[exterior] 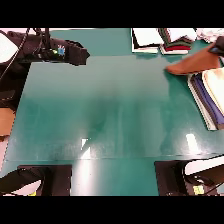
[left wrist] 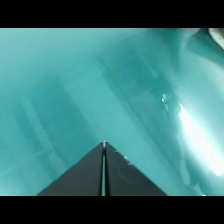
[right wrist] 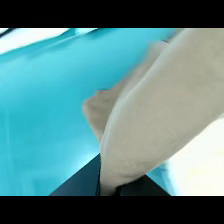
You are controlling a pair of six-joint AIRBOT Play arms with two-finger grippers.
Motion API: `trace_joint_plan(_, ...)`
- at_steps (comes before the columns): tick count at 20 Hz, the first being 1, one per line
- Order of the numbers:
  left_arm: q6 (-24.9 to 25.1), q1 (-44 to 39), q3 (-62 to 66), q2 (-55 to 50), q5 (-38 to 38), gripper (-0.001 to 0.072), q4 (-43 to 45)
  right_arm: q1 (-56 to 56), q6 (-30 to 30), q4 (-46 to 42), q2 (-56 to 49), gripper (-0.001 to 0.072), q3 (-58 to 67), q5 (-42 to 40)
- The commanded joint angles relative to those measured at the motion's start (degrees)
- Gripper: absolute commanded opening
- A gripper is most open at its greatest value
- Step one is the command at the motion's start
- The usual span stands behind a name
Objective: Fold the shirts.
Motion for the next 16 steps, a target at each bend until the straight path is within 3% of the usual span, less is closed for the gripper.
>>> trace_joint_plan(1,-1.1,-1.7,0.0,0.0,0.7,0.0024,-0.2,-7.3,0.1,2.3,0.1,0.0021,0.1,-2.7)
trace_joint_plan(10,-2.2,-1.7,0.0,0.0,0.6,0.0024,-0.2,-6.8,0.0,2.2,0.7,0.0021,10.3,-8.7)
trace_joint_plan(14,-2.1,-1.7,0.0,0.0,0.5,0.0025,-0.2,-8.0,-1.0,2.0,7.7,0.0021,3.3,-15.3)
trace_joint_plan(16,-2.0,-1.7,0.0,0.0,0.5,0.0025,-0.2,-9.4,-3.3,2.0,10.1,0.0021,1.9,-13.4)
